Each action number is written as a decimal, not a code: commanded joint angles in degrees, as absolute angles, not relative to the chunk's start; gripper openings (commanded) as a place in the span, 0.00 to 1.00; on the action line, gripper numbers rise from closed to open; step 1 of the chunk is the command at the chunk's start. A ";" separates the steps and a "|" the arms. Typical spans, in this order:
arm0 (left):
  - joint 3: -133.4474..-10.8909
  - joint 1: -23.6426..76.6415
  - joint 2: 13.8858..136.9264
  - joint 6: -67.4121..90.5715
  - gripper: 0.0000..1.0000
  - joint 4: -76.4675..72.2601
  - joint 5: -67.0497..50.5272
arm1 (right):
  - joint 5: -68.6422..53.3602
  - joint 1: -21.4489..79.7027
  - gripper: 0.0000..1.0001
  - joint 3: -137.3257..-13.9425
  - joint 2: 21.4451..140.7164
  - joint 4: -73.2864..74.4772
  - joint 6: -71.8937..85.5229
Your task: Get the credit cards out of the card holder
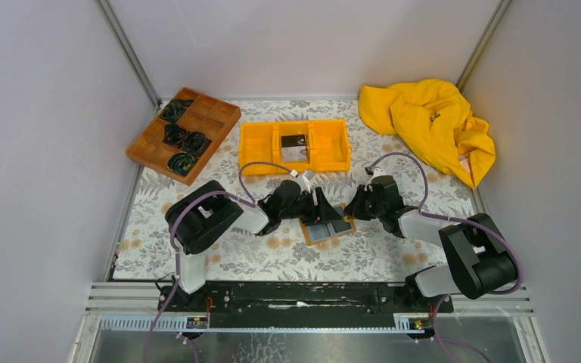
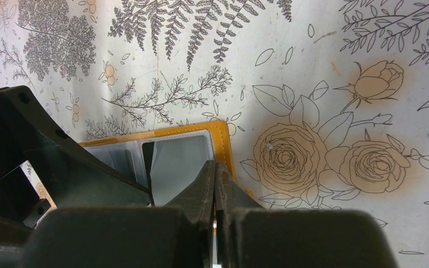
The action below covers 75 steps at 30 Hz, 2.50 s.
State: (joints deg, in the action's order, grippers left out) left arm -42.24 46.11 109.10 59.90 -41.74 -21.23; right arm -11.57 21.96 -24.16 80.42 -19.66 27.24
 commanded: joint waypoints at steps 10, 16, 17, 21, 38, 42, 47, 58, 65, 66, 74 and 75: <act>-42.11 45.45 109.46 62.67 0.67 -51.55 -16.67 | -13.90 22.10 0.00 -24.87 82.09 -18.87 27.33; -42.27 45.57 109.72 64.02 0.67 -53.06 -14.99 | -13.80 22.05 0.00 -24.87 82.27 -18.93 27.45; -42.27 45.62 110.06 64.61 0.67 -53.75 -14.77 | -13.80 22.06 0.00 -24.87 82.27 -18.90 27.50; -40.70 46.09 111.90 68.00 0.67 -59.59 -12.90 | -13.57 22.01 0.00 -24.74 82.27 -18.90 27.61; -41.59 49.36 113.50 70.17 0.66 -64.35 -8.24 | -13.71 22.09 0.00 -24.83 82.44 -18.98 27.69; -41.50 49.57 112.91 70.05 0.66 -64.25 -7.79 | -13.89 22.00 0.00 -24.80 82.52 -19.07 27.73; -42.40 49.61 112.57 70.17 0.66 -64.18 -6.95 | -13.89 22.06 0.00 -24.83 82.70 -19.07 27.64; -44.80 49.58 113.60 71.29 0.66 -63.83 -5.37 | -13.80 22.02 0.00 -24.78 82.57 -18.98 27.77; -43.89 49.57 115.19 74.19 0.66 -63.82 -3.52 | -13.80 21.99 0.00 -24.70 82.40 -19.05 27.75; -43.71 49.59 115.37 74.59 0.66 -63.70 -3.25 | -13.80 22.01 0.00 -24.70 82.44 -18.99 27.77; -42.08 49.57 115.64 77.51 0.66 -61.21 -2.56 | -13.80 22.10 0.00 -24.70 82.44 -19.05 27.81; -41.88 49.57 115.52 77.74 0.65 -60.80 -2.47 | -13.82 22.07 0.00 -24.70 82.44 -19.07 27.76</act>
